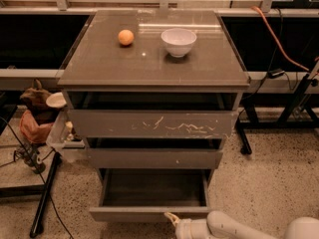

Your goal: Close bottom drawer

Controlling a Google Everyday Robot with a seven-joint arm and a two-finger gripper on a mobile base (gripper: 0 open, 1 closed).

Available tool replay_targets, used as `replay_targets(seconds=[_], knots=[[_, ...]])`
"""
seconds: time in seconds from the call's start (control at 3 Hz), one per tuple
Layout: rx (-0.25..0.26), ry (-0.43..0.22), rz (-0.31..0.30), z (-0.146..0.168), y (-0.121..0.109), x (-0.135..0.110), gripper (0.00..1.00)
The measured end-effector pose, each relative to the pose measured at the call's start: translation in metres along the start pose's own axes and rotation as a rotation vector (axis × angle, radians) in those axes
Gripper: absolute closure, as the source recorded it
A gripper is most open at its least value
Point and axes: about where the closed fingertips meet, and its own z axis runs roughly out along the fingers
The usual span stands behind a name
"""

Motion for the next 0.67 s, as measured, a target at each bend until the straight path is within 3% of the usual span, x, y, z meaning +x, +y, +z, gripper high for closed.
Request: replay_targets(seconds=[0.67], knots=[[0.045, -0.043, -0.076, 0.006, -0.05, -0.017, 0.0]])
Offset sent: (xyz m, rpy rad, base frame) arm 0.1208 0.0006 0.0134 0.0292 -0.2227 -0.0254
